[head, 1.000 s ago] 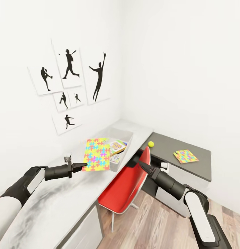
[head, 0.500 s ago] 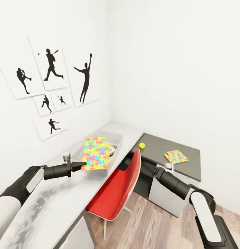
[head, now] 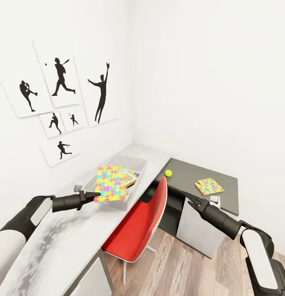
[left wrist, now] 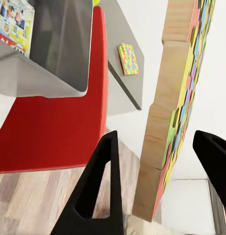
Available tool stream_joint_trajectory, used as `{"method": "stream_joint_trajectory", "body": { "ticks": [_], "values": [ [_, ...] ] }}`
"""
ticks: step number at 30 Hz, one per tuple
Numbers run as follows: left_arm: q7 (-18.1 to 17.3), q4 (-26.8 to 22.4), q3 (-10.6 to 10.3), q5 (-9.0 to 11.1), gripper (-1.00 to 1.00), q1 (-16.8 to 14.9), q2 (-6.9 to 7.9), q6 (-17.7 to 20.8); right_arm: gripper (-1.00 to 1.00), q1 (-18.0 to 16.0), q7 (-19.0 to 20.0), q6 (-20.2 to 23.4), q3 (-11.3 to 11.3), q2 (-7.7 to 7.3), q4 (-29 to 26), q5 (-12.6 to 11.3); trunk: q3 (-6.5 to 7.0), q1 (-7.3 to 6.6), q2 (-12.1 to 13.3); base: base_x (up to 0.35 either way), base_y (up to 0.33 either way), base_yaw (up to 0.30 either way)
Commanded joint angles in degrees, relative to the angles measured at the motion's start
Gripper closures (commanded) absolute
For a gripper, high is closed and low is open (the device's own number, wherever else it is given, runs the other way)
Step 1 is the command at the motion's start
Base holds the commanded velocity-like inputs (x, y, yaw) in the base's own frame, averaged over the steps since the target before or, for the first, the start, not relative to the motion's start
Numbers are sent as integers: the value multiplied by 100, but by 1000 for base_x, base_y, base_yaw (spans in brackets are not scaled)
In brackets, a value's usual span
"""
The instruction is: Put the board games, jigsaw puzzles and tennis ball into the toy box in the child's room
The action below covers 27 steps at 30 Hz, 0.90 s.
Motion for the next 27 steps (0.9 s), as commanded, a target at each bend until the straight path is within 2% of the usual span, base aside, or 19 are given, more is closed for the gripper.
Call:
{"method": "stream_joint_trajectory", "body": {
  "ticks": [1, 5, 14, 20, 27],
  "values": [
    [27, -4, -16, 28, 100, -7, 4, 19, -100, -7, 39, 29, -7, 1, -1, 30, -13, 4, -13, 0, 0, 0],
    [164, -29, -9, -19, 100, -8, -11, 12, -100, -5, 65, 30, -25, 1, -1, 30, -13, 4, -13, 91, 0, 0],
    [191, -33, -24, -36, 100, -9, -65, -74, -100, -5, 289, -14, -54, 1, -1, 37, -13, 4, -13, 295, -13, 0],
    [188, -33, -36, -37, 100, -9, -87, -95, -100, -4, 294, -4, -88, 1, -1, 36, -13, 4, -13, 249, -181, 0],
    [181, -35, -26, -37, 100, -9, -88, -100, -100, -6, 294, -9, -86, 3, -1, 35, -13, 4, -13, 52, -157, 0]
  ]
}}
